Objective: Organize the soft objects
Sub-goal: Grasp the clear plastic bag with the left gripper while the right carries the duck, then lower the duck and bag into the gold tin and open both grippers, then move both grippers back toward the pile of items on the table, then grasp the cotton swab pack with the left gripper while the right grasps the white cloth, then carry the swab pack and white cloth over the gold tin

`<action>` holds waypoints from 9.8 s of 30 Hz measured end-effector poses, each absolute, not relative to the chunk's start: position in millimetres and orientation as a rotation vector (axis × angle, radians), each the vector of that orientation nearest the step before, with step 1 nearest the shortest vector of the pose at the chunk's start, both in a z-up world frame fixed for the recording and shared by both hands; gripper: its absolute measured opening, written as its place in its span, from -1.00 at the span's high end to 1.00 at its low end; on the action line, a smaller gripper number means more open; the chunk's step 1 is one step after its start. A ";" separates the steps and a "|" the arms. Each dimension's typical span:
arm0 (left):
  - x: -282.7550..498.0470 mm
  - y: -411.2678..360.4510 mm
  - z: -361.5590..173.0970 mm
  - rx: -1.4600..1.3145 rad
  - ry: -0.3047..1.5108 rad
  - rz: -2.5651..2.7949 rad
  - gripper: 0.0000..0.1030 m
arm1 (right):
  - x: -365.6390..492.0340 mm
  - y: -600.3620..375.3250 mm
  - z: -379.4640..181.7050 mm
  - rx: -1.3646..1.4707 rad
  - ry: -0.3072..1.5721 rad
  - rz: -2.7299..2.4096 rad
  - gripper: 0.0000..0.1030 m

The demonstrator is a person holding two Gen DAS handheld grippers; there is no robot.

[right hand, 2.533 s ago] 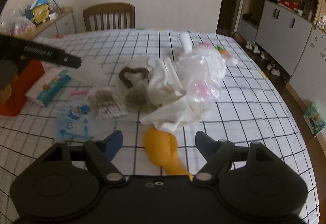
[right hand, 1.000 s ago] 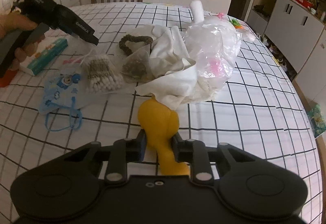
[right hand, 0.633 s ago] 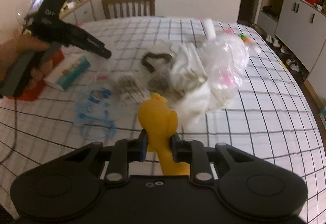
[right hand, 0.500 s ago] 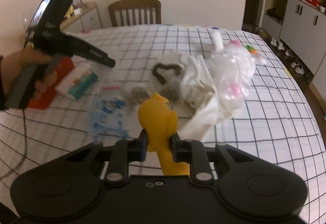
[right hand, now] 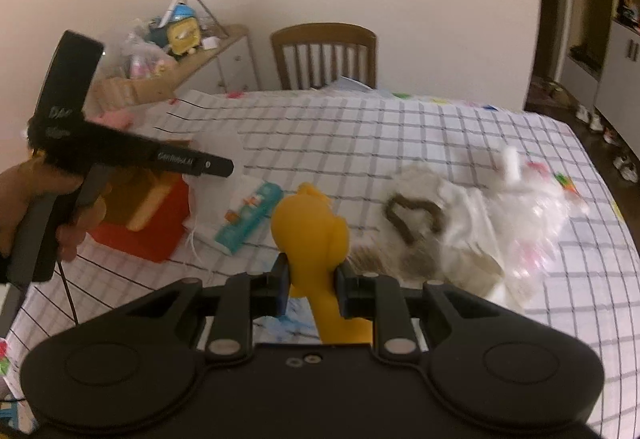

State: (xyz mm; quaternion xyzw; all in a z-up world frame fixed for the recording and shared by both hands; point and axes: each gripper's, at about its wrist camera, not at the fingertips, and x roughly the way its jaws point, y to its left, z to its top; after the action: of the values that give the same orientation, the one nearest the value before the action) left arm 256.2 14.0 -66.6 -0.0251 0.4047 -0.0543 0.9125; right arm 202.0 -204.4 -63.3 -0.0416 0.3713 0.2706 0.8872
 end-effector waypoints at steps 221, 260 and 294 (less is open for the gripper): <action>289.6 -150.2 -175.8 0.224 0.850 -0.394 -0.55 | 291.7 -310.3 -143.3 -0.072 0.866 0.350 0.92; 174.1 0.8 -32.3 0.007 0.682 -0.112 -0.55 | 202.5 -187.4 19.3 -0.101 0.480 0.723 0.94; 191.9 162.3 -64.3 -0.074 0.807 0.242 -0.55 | 287.8 25.7 -7.6 -0.201 0.600 0.974 0.94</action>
State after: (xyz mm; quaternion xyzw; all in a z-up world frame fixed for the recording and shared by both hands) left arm 191.9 162.3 -64.3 -0.0360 0.3918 0.1172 0.9118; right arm 287.8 25.7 -7.6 -0.0951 0.2832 0.4600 0.8362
